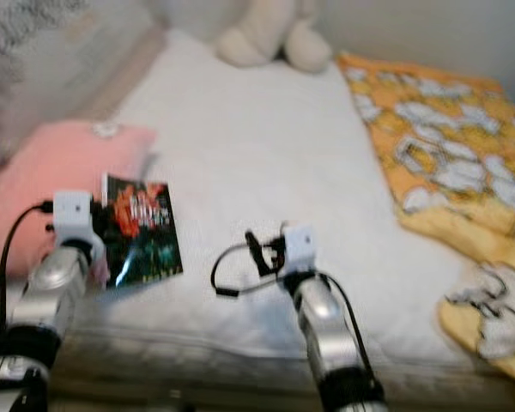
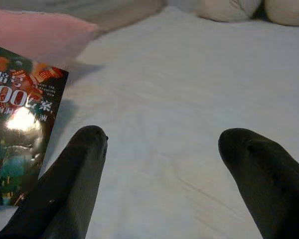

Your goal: Clean up the room

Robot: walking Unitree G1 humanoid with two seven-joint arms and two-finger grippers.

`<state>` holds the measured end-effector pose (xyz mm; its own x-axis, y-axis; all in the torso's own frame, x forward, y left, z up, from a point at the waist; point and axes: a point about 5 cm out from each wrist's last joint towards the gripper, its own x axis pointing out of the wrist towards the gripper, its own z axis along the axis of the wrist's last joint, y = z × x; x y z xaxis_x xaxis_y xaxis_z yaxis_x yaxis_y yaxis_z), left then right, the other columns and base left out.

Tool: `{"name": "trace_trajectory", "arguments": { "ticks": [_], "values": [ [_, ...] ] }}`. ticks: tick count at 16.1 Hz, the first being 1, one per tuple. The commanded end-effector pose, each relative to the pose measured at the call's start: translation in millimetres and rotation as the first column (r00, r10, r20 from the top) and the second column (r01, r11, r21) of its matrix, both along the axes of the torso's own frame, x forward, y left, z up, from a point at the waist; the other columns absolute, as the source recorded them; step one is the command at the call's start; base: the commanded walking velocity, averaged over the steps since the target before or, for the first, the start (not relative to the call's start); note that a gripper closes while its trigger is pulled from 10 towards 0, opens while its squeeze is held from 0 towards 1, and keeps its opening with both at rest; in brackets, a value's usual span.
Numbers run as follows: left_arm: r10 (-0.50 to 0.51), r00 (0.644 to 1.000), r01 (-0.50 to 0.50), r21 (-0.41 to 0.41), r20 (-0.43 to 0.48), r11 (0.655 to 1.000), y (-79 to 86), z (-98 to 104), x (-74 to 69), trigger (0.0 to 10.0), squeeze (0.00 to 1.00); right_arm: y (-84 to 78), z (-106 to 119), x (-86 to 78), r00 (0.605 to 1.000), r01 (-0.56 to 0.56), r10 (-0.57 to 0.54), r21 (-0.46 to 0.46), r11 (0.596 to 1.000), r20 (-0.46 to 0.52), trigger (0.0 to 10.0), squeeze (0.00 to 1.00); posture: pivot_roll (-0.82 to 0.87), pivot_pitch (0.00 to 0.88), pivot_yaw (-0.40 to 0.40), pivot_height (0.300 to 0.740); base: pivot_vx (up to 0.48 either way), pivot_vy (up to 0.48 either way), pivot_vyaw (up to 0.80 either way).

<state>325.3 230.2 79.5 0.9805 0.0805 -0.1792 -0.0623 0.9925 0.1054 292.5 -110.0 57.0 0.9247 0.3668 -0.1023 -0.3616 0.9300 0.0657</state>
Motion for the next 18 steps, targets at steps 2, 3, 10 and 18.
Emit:
{"name": "trace_trajectory", "arguments": {
  "ticks": [2,3,10,18],
  "values": [
    [-0.009,0.999,0.008,0.045,0.032,0.999,-4.2,7.8,5.0,10.0,0.00,-12.4,-6.6,-2.2,0.998,0.049,-0.049,-0.007,0.999,-0.029,10.0,0.01,0.11,0.000,-0.057,0.740,0.000,0.000,0.00],
    [-0.009,0.999,0.007,0.037,0.038,0.999,-4.9,8.8,5.5,10.0,0.00,-12.0,-6.9,-2.9,0.999,0.045,-0.045,-0.009,0.999,-0.027,10.0,0.01,0.11,0.000,-0.054,0.740,0.000,0.000,0.00],
    [-0.173,0.982,0.159,0.165,0.075,0.974,-28.8,38.3,36.9,10.0,0.00,-14.6,-9.9,-15.6,0.999,0.022,-0.022,-0.017,1.000,-0.032,10.0,0.02,0.09,0.000,-0.084,0.740,0.000,0.000,0.00],
    [-0.198,0.976,0.210,0.152,-0.090,0.966,-45.4,23.8,48.2,10.0,0.00,-33.6,-2.0,-56.0,0.992,-0.108,0.105,-0.039,0.993,-0.064,10.0,0.02,-0.04,0.102,-0.159,0.740,0.000,0.000,0.00]
  ]
}}
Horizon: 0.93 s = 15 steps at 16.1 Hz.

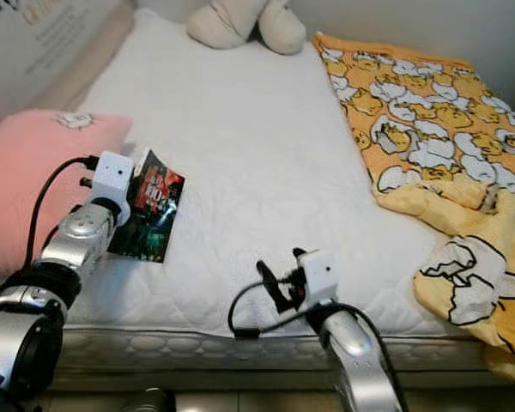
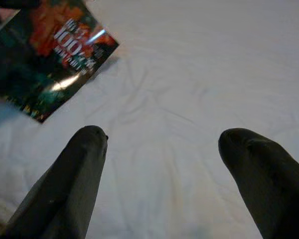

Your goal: Clean up the room

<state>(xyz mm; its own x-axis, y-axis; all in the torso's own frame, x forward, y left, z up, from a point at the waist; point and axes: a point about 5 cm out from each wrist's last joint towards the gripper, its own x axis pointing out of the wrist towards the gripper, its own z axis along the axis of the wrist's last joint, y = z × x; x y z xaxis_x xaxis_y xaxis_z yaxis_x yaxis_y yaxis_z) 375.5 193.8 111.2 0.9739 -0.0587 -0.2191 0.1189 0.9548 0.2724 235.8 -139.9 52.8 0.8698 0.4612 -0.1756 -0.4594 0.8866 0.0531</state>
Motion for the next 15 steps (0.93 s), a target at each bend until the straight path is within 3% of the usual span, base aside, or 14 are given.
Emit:
{"name": "trace_trajectory", "arguments": {
  "ticks": [1,3,4,5,15],
  "values": [
    [-0.019,0.998,0.017,-0.043,-0.054,0.999,-11.0,-11.0,-2.6,10.0,0.00,-7.4,1.3,-2.8,1.000,0.007,-0.007,-0.007,1.000,-0.013,10.0,0.02,-0.04,0.104,-0.168,0.740,0.000,0.000,0.00],
    [0.004,0.997,-0.008,-0.048,-0.073,0.999,-10.5,-13.7,-3.0,10.0,0.00,-6.5,2.3,-4.7,1.000,-0.009,0.008,-0.009,1.000,-0.022,10.0,0.02,-0.03,0.102,-0.176,0.740,0.000,0.000,0.00],
    [0.051,0.996,-0.054,-0.045,-0.073,0.998,-5.6,-13.1,-2.5,10.0,1.00,-4.5,2.4,-4.0,0.999,-0.023,0.023,-0.012,1.000,-0.025,10.0,0.02,-0.02,0.098,-0.180,0.740,0.000,0.000,0.00],
    [0.096,0.994,-0.100,-0.061,-0.060,0.993,-1.1,-9.2,-0.7,10.0,1.00,-3.8,3.9,-2.6,0.999,-0.028,0.028,-0.014,1.000,-0.028,10.0,0.02,-0.02,0.093,-0.180,0.740,0.000,0.000,0.00],
    [0.096,0.994,-0.100,-0.061,-0.060,0.993,-1.1,-9.2,-0.7,10.0,1.00,-3.8,3.9,-2.6,0.999,-0.028,0.028,-0.014,1.000,-0.028,10.0,0.02,-0.02,0.093,-0.180,0.740,0.000,0.000,0.00]
  ]
}}
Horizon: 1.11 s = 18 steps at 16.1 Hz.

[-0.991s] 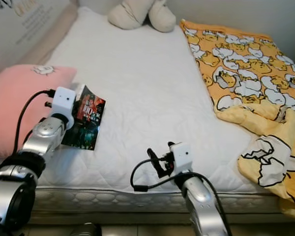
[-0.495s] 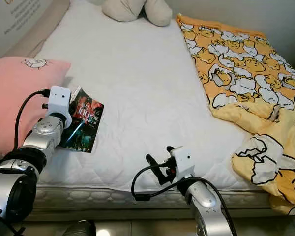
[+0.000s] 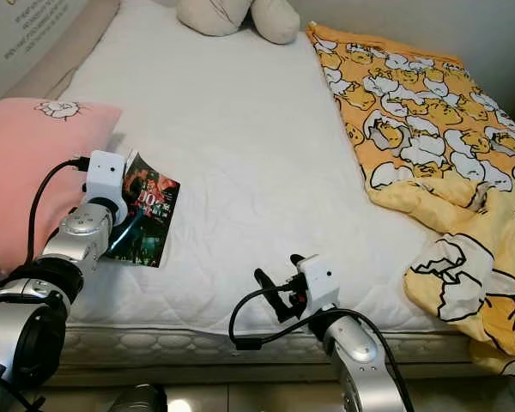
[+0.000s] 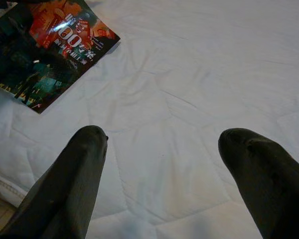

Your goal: Clean up the room

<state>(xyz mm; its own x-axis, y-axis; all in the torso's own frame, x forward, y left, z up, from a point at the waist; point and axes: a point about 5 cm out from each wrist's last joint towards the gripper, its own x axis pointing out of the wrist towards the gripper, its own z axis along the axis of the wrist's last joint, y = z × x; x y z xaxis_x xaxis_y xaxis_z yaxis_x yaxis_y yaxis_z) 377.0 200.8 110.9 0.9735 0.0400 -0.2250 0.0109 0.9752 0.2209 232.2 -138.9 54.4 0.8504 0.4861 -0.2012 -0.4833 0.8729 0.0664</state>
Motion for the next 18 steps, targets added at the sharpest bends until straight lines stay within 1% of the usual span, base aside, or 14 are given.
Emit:
{"name": "trace_trajectory", "arguments": {
  "ticks": [1,6,7,8,9,10,11,12,13,14,15,17,18],
  "values": [
    [-0.016,0.999,0.016,-0.014,-0.049,1.000,-8.0,-9.0,-2.2,10.0,1.00,-4.9,2.3,1.0,1.000,0.001,-0.001,-0.013,1.000,0.002,10.0,0.02,-0.02,0.093,-0.180,0.740,0.000,0.000,0.00],
    [-0.016,0.999,0.016,-0.014,-0.049,1.000,-8.0,-9.0,-2.2,10.0,1.00,-4.9,2.3,1.0,1.000,0.001,-0.001,-0.013,1.000,0.002,10.0,0.02,-0.02,0.093,-0.180,0.740,0.000,0.000,0.00],
    [0.008,0.999,-0.009,-0.031,-0.036,0.999,-6.4,-6.1,-0.8,10.0,1.00,-4.1,4.0,2.2,1.000,-0.001,0.001,-0.012,1.000,-0.001,10.0,0.02,-0.02,0.092,-0.180,0.740,0.000,0.000,0.00],
    [0.126,0.987,-0.140,0.148,0.099,0.979,36.6,25.9,3.4,10.0,0.00,0.0,6.9,8.1,1.000,0.005,-0.005,-0.006,1.000,0.008,10.0,0.03,0.02,0.047,-0.147,0.740,0.000,0.000,0.00],
    [0.230,0.910,-0.349,0.338,0.346,0.874,88.4,77.9,-1.8,10.0,0.00,5.7,9.9,15.7,1.000,0.015,-0.015,0.003,1.000,0.021,10.0,0.02,0.03,0.043,-0.143,0.740,0.000,0.000,0.00],
    [0.241,0.869,-0.411,0.361,0.432,0.837,100.3,95.0,-5.8,10.0,0.00,7.6,10.3,17.5,1.000,0.016,-0.016,0.007,1.000,0.025,10.0,0.03,0.03,0.042,-0.141,0.740,0.000,0.000,0.00],
    [0.247,0.848,-0.435,0.350,0.469,0.830,103.5,101.8,-7.5,10.0,0.00,8.2,10.1,17.8,1.000,0.015,-0.015,0.009,1.000,0.025,10.0,0.02,0.03,0.040,-0.138,0.740,0.000,0.000,0.00],
    [0.238,0.839,-0.434,0.339,0.489,0.834,104.9,106.6,-8.8,10.0,0.00,8.1,10.0,17.8,1.000,0.017,-0.017,0.010,1.000,0.027,10.0,0.02,0.03,0.038,-0.133,0.740,0.000,0.000,0.00],
    [0.229,0.837,-0.430,0.339,0.496,0.837,105.0,107.8,-9.5,10.0,0.00,7.6,10.0,17.9,0.999,0.019,-0.019,0.010,1.000,0.027,10.0,0.02,0.03,0.038,-0.133,0.740,0.000,0.000,0.00],
    [0.214,0.844,-0.417,0.349,0.492,0.839,104.1,104.6,-10.7,10.0,0.00,7.5,9.6,18.0,0.999,0.022,-0.022,0.011,1.000,0.025,10.0,0.02,0.04,0.037,-0.124,0.740,0.000,0.000,0.00],
    [0.201,0.857,-0.402,0.370,0.475,0.838,102.1,96.3,-12.1,10.0,0.00,8.2,8.9,18.2,0.999,0.025,-0.026,0.012,1.000,0.023,10.0,0.03,0.04,0.036,-0.123,0.740,0.000,0.000,0.00],
    [0.192,0.881,-0.372,0.383,0.433,0.845,96.9,75.4,-16.1,10.0,0.00,10.6,6.8,18.5,0.999,0.030,-0.030,0.018,0.999,0.020,10.0,0.02,0.05,0.030,-0.119,0.740,0.000,0.000,0.00],
    [0.188,0.884,-0.368,0.386,0.429,0.846,95.6,72.4,-16.8,10.0,0.00,11.0,6.6,18.5,0.999,0.030,-0.030,0.018,0.999,0.020,10.0,0.02,0.05,0.030,-0.119,0.740,0.000,0.000,0.00]
  ]
}}
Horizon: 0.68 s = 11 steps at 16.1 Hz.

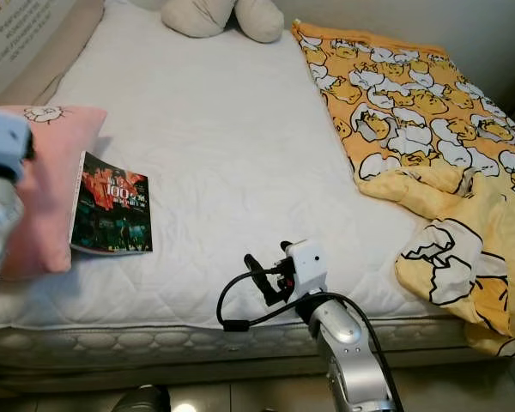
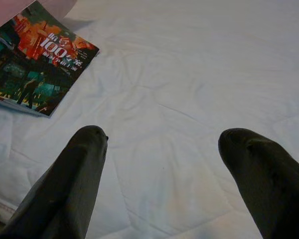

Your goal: Clean up the room

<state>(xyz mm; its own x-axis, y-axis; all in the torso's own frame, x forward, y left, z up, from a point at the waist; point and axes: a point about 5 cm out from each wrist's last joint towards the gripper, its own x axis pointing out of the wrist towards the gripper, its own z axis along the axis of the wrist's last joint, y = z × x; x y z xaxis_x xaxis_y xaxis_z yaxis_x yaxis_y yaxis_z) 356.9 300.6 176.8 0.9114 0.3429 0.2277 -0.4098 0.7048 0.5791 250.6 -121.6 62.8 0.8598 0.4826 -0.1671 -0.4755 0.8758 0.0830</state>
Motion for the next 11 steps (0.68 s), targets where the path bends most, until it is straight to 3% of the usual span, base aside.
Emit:
{"name": "trace_trajectory", "arguments": {
  "ticks": [1,6,11],
  "values": [
    [-0.059,0.998,0.059,0.091,0.002,0.994,-14.5,-4.1,0.6,10.0,0.00,-5.2,-2.0,0.6,1.000,0.020,-0.020,-0.011,1.000,-0.002,10.0,0.03,0.05,0.025,-0.118,0.740,0.000,0.000,0.00],
    [-0.043,0.993,0.069,0.238,-0.114,0.969,-33.8,-41.3,-3.1,10.0,0.00,-6.6,-2.4,-0.2,1.000,0.017,-0.017,-0.017,1.000,-0.002,10.0,0.02,0.03,0.037,-0.139,0.740,0.000,0.000,0.00],
    [0.036,0.986,0.031,0.395,-0.162,0.918,-48.8,-49.1,3.8,10.0,0.00,-16.7,-3.6,-13.5,1.000,-0.002,0.001,-0.051,0.999,-0.026,10.0,0.02,-0.03,0.074,-0.171,0.740,0.000,0.000,0.00]
  ]
}}
